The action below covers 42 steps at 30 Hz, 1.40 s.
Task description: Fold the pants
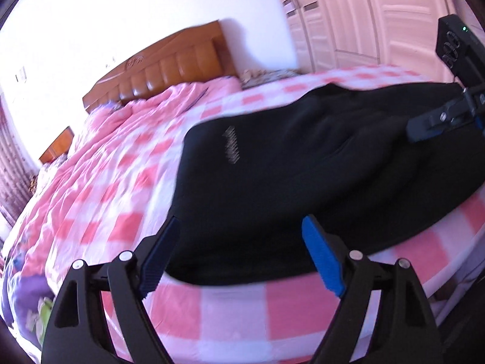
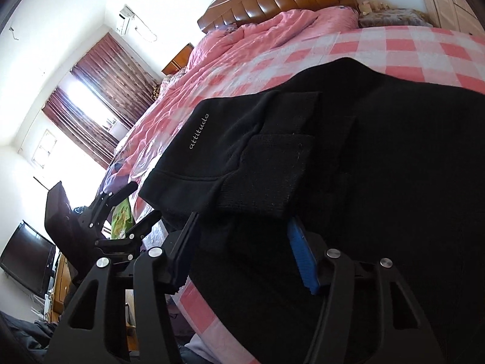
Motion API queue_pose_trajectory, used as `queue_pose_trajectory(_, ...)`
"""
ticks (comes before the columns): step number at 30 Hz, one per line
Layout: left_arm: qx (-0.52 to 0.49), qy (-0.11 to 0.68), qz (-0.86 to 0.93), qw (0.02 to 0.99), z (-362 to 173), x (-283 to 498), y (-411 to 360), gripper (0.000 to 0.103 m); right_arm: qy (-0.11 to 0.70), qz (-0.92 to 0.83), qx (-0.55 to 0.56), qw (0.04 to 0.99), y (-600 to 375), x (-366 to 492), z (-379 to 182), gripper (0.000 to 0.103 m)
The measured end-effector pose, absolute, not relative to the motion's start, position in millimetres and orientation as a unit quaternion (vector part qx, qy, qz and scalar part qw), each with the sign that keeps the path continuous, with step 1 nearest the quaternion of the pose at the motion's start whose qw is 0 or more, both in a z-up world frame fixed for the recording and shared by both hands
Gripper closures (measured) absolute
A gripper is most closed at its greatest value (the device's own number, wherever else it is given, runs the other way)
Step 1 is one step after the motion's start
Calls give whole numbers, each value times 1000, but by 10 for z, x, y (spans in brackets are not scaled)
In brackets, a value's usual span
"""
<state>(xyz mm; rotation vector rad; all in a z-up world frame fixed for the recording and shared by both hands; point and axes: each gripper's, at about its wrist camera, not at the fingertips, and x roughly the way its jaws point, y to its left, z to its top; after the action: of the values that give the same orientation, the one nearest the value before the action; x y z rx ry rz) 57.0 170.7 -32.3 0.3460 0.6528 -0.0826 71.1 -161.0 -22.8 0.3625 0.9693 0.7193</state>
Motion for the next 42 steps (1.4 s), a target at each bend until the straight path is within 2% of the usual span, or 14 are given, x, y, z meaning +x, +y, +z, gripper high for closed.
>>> queue_pose_trajectory(3,163,322,-24,932,-399,552,1840,20,448,330,196,808,-1610,853,-215,50)
queue_pose_trajectory(5,151,321,-20,935,-409,539,1905,20,453,324,210,804,-1605,980,-232,66)
queue_pose_trajectory(7,145,320,-18,936,-400,447,1981,20,458,320,216,801,-1574,1039,-237,92)
queue_pose_trajectory(15,192,310,10,931,-362,528,1926,20,372,339,167,848,-1466,753,506,94)
queue_pose_trajectory(17,192,308,14,932,-341,542,1967,34,373,335,166,849,-1554,660,505,94)
queue_pose_trajectory(19,171,319,8,932,-336,540,2060,75,397,324,166,843,-1645,590,292,94)
queue_pose_trajectory(22,159,321,-4,934,-360,505,2130,80,452,310,182,817,-1668,626,-177,94)
queue_pose_trajectory(30,205,335,4,920,-386,482,2055,74,427,311,175,831,-1698,590,-164,94)
queue_pose_trajectory(32,203,338,4,919,-388,451,2050,59,427,306,159,836,-1694,583,-188,94)
queue_pose_trajectory(34,204,334,7,920,-389,402,2049,35,449,294,162,828,-1696,564,-330,93)
queue_pose_trajectory(35,204,332,7,921,-387,377,2046,32,448,290,178,827,-1736,566,-371,93)
queue_pose_trajectory(38,194,329,6,924,-293,285,2058,27,458,293,185,818,-1827,514,-332,77)
queue_pose_trajectory(41,164,308,-8,937,-96,195,2052,13,444,284,174,831,-1912,413,-199,36)
queue_pose_trajectory(42,149,303,-13,941,-39,188,2050,6,439,275,169,838,-1941,387,-177,17)
